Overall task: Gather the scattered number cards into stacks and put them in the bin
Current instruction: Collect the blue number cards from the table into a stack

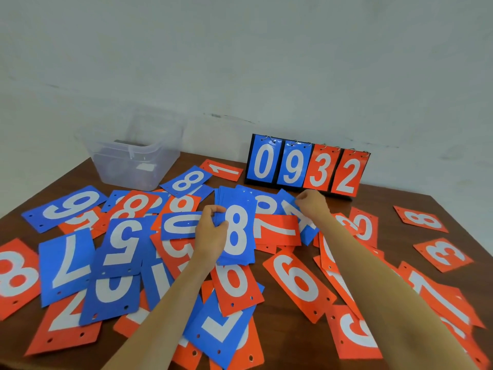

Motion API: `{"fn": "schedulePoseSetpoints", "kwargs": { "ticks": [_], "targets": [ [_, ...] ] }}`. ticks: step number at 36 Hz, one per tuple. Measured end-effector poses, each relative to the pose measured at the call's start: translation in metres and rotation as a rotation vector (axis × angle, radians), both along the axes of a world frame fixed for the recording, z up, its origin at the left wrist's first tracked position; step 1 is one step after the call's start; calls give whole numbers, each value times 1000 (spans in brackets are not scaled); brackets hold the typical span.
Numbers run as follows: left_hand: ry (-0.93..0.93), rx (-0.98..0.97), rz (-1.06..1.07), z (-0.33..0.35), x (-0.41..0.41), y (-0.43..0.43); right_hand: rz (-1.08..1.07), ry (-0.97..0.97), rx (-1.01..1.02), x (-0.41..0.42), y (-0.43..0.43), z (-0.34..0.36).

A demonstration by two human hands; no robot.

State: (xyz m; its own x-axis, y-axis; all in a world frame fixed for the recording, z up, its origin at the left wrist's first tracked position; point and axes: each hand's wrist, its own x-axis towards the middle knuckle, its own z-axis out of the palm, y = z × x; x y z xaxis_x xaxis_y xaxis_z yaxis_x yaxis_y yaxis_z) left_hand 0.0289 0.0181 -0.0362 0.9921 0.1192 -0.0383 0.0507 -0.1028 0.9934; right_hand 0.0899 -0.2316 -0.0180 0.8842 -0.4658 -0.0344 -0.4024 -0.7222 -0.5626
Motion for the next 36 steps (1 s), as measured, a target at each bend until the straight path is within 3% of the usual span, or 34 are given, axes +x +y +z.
{"fn": "schedulePoseSetpoints", "kwargs": {
  "ticks": [12,16,21,24,29,36],
  "targets": [
    [-100,-96,20,23,-29,1,3,-530,311,-62,18,79],
    [-164,-98,71,31,-38,4,92,-551,565,-89,34,90],
    [-150,-158,47,34,-49,6,220,-414,712,-112,63,80],
    [-124,-198,42,34,-53,8,243,-365,672,-116,81,68],
    [-72,-290,-3,28,-53,15,287,-326,413,-106,108,51],
    [-34,-265,34,15,-37,32,346,-367,139,-73,126,27]
  ]
}}
